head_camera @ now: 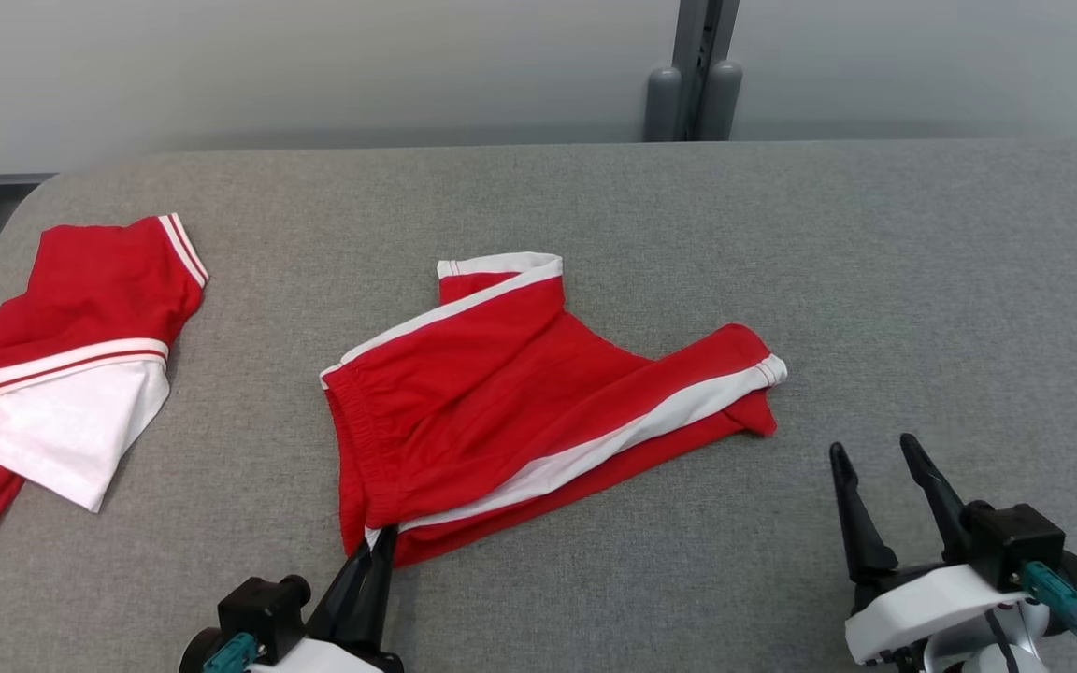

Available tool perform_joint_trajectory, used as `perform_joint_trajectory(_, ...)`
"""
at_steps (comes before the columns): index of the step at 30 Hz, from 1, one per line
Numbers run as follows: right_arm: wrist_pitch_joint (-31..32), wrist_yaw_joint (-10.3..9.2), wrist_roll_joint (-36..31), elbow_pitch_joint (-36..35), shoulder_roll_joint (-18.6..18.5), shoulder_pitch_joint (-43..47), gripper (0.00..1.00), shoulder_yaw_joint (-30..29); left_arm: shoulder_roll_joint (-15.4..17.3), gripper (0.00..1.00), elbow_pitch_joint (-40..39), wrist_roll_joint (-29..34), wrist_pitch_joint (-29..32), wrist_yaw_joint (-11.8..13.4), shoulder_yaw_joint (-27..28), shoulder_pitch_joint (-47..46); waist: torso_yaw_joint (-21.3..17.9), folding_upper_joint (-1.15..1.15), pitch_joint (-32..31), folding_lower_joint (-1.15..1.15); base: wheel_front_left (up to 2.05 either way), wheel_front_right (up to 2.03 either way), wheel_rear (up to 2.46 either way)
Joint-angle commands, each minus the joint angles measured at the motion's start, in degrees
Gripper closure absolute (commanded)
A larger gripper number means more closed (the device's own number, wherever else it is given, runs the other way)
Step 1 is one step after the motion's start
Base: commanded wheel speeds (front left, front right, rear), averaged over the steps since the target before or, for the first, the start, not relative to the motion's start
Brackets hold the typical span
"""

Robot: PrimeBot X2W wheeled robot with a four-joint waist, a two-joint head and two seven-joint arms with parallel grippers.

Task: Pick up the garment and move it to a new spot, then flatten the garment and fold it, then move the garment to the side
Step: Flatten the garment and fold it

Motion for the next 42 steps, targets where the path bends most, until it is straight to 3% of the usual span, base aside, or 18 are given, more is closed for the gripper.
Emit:
perform_joint_trajectory(1, 0.0, 0.01, 0.44, 0.22, -0.26, -0.94, 0.0, 0.68, 0.21, 1.0, 0.02, 0.4, -0.11, -0.06, 0.31, -0.65, 0.41, 0.0, 0.52, 0.0, 0.0, 0.0, 0.0)
perform_joint_trajectory(12, 0.0, 0.01, 4.05, 5.81, -0.3, -7.53, 0.0, 6.76, 0.23, 1.0, -0.5, 0.83, -0.11, 0.48, 4.59, -3.76, 2.5, 0.0, 3.95, 0.0, 0.0, 0.0, 0.0)
perform_joint_trajectory(26, 0.0, 0.01, 5.68, 10.04, -0.29, -12.86, 0.0, 8.25, 0.23, 1.0, 0.02, 0.44, -0.11, -0.13, 2.96, -5.35, 4.58, 0.0, 6.66, 0.0, 0.0, 0.0, 0.0)
perform_joint_trajectory(27, 0.0, 0.01, 5.86, 10.1, -0.31, -12.99, 0.03, 8.35, 0.23, 1.0, 0.06, 0.47, -0.11, -0.13, 2.93, -5.35, 4.62, 0.0, 6.72, 0.0, 0.0, 0.0, 0.0)
perform_joint_trajectory(28, 0.0, 0.01, 6.02, 10.16, -0.3, -13.02, 0.2, 8.56, 0.23, 1.0, 0.08, 0.51, -0.11, -0.04, 2.94, -5.36, 4.63, 0.0, 6.75, 0.0, 0.0, 0.0, 0.0)
perform_joint_trajectory(29, 0.0, 0.01, 6.17, 10.16, -0.29, -13.02, 0.53, 8.72, 0.23, 1.0, 0.09, 0.63, -0.11, -0.07, 2.95, -5.34, 4.62, 0.0, 6.75, 0.0, 0.0, 0.0, 0.0)
perform_joint_trajectory(30, 0.0, 0.01, 6.32, 10.12, -0.3, -12.99, 0.65, 8.82, 0.23, 1.0, 0.11, 0.7, -0.11, -0.09, 2.99, -5.3, 4.59, 0.0, 6.75, 0.0, 0.0, 0.0, 0.0)
perform_joint_trajectory(31, 0.0, 0.01, 6.49, 10.08, -0.3, -12.96, 0.9, 8.93, 0.23, 1.0, 0.13, 0.76, -0.11, -0.11, 3.03, -5.29, 4.55, 0.0, 6.77, 0.0, 0.0, 0.0, 0.0)
perform_joint_trajectory(32, 0.0, 0.01, 6.62, 9.94, -0.3, -12.96, 1.0, 9.03, 0.23, 1.0, 0.14, 0.81, -0.11, -0.14, 3.04, -5.32, 4.53, 0.0, 6.76, 0.0, 0.0, 0.0, 0.0)
perform_joint_trajectory(42, 0.0, 0.01, 7.16, 6.94, -0.29, -12.52, 1.0, 8.57, 0.23, 1.0, -1.19, 1.82, -0.12, -0.31, 4.09, -6.23, 3.89, 0.0, 5.27, 0.0, 0.0, 0.0, 0.0)
